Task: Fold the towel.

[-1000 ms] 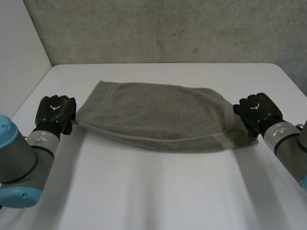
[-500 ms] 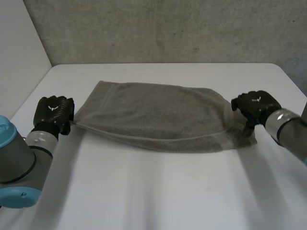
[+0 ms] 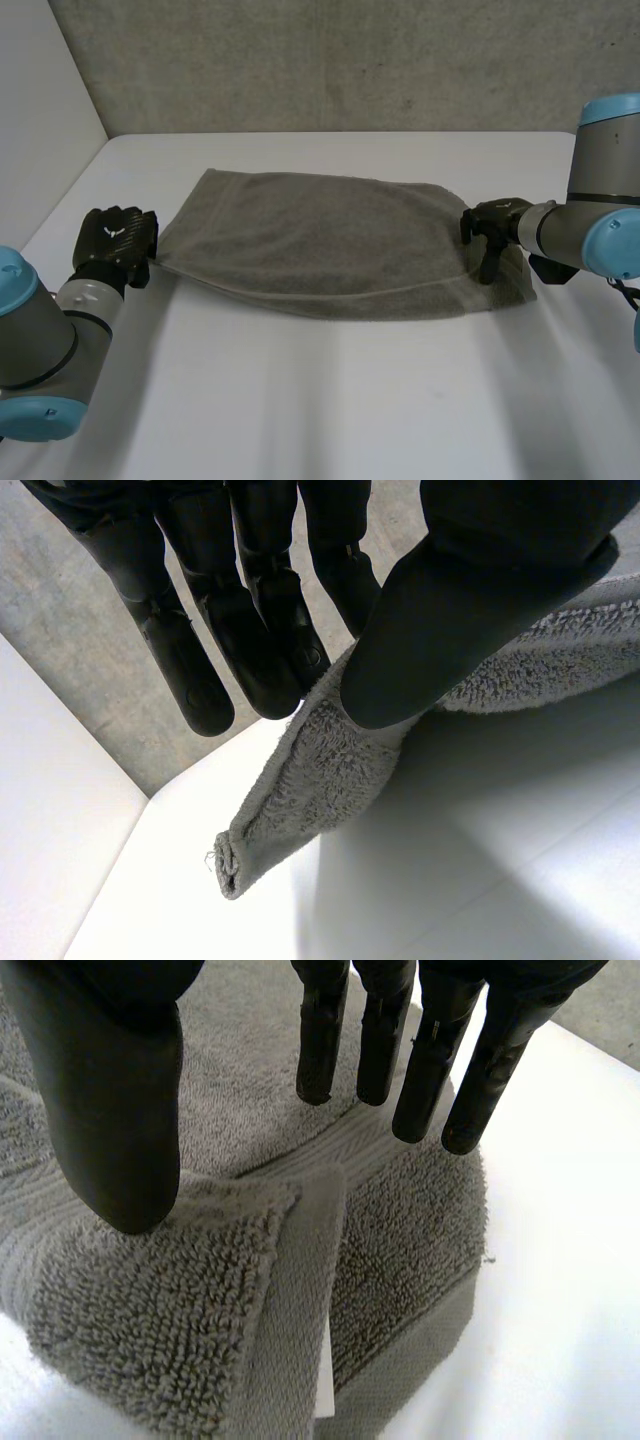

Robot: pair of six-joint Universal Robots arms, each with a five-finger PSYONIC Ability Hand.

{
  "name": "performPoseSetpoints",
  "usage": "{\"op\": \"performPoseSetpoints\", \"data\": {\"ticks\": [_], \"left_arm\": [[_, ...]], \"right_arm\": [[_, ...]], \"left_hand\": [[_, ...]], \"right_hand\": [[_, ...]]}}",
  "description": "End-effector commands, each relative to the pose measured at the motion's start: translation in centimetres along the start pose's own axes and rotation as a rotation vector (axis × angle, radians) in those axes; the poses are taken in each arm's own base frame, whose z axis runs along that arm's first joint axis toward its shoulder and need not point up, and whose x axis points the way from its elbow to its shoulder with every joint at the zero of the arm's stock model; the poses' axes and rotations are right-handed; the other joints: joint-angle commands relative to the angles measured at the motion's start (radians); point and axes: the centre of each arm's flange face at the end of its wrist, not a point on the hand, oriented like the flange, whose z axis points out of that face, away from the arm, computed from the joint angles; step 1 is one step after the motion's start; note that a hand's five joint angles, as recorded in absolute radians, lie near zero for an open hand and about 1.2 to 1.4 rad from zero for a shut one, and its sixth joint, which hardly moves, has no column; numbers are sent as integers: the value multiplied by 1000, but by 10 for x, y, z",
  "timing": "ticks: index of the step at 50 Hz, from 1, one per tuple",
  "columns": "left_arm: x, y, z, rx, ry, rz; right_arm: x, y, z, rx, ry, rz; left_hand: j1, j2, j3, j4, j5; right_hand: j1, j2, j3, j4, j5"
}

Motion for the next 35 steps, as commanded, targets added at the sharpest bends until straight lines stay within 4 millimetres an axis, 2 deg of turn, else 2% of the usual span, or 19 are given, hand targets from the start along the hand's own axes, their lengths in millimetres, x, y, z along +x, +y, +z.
{"op": "performPoseSetpoints", "data": {"ticks": [1, 16, 25, 33, 35], "left_arm": [[0, 0, 0, -1, 0, 0], [1, 0, -1, 0, 3, 2], [1, 0, -1, 0, 3, 2], [1, -1, -1, 0, 5, 3], [1, -1, -1, 1, 3, 3]], "right_arm": [[-1, 3, -3, -15, -3, -25], [-7, 20, -8, -91, -18, -134], [-6, 16, -19, -87, -12, -147], [-7, 14, -31, -80, -7, -153], [-9, 17, -34, -86, -11, -160]], "left_hand": [[247, 178, 178, 178, 203], [247, 178, 178, 178, 203], [247, 178, 178, 178, 203], [247, 178, 178, 178, 203], [247, 178, 178, 178, 203]], "right_hand": [[-13, -10, -8, 6, -18], [8, 10, 13, 27, 3], [64, 66, 69, 83, 59], [269, 271, 274, 288, 264], [401, 403, 406, 420, 396]]}}
